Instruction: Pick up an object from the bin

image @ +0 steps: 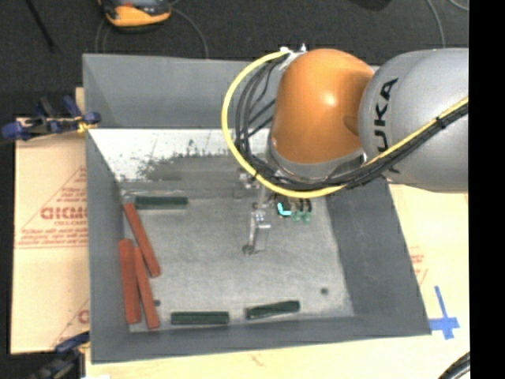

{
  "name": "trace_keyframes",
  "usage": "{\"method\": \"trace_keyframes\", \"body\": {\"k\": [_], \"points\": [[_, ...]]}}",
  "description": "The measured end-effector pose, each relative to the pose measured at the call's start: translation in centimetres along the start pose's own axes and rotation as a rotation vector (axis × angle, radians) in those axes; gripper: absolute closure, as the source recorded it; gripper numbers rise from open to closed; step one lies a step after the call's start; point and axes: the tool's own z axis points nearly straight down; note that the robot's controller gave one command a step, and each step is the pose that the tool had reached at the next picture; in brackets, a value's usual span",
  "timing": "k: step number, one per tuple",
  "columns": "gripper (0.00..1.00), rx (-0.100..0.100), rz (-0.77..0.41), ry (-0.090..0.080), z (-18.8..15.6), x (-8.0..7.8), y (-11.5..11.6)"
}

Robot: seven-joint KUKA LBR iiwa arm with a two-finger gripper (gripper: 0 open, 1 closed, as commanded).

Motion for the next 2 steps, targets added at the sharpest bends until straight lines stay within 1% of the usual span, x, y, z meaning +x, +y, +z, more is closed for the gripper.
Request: {"method": "trace_keyframes", "body": {"k": [1,2], "points": [[0.00,-0.001,0.002,-0.007,-0.4,-0.1,0.0],[0.00,0.000,-0.045,-0.012,4.3,3.3,0.2]]}}
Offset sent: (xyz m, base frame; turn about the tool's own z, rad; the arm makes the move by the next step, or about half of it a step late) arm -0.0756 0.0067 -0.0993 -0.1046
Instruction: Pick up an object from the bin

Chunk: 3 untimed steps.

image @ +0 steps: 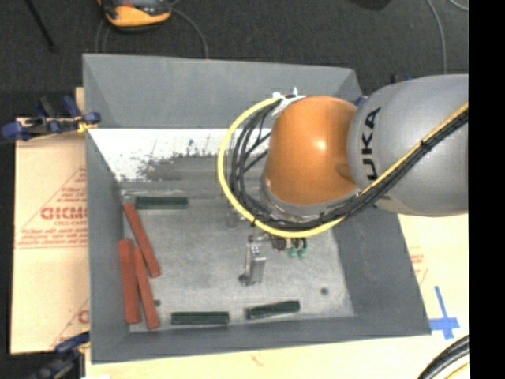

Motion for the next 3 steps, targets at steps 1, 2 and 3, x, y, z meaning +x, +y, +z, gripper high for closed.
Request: {"method": "trace_keyframes", "body": {"k": [1,2,3], "points": [[0.00,-0.001,0.072,0.004,5.5,3.0,1.0],[0.00,0.000,0.167,0.014,8.1,3.7,-1.1],[0.00,0.003,0.216,0.006,10.2,3.8,-0.8]]}}
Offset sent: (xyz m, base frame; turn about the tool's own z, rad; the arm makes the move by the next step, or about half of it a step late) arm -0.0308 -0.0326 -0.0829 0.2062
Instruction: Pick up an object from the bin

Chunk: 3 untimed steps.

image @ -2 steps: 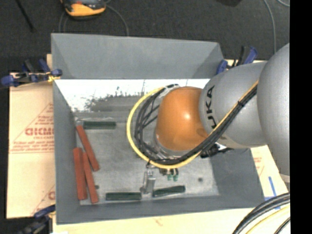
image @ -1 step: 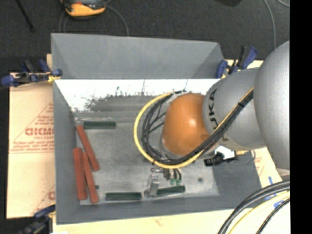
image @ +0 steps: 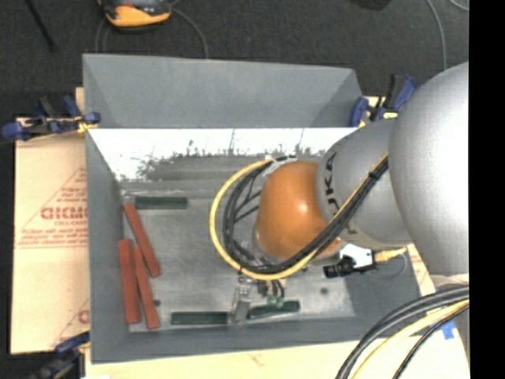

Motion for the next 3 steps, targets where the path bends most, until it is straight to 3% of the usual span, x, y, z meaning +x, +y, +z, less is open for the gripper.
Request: {"method": "trace_keyframes", "body": {"k": [1,3], "points": [[1.00,-0.004,-0.041,0.002,2.04,1.01,2.74],[1.00,-0.003,-0.041,0.004,1.96,0.99,2.81]]}}
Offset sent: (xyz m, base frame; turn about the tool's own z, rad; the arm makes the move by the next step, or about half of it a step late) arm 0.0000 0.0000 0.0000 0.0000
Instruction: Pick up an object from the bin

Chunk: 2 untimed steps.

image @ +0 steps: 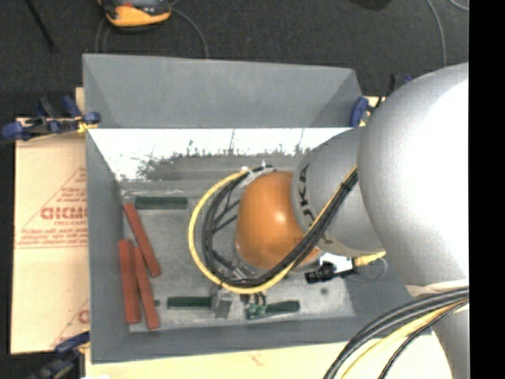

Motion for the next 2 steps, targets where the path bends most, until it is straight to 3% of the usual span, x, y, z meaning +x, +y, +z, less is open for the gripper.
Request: {"method": "trace_keyframes", "body": {"k": [1,2], "points": [[1.00,-0.001,-0.022,-0.006,-2.0,0.1,2.6],[1.00,0.002,-0.042,-0.001,-3.7,-1.1,-0.3]]}}
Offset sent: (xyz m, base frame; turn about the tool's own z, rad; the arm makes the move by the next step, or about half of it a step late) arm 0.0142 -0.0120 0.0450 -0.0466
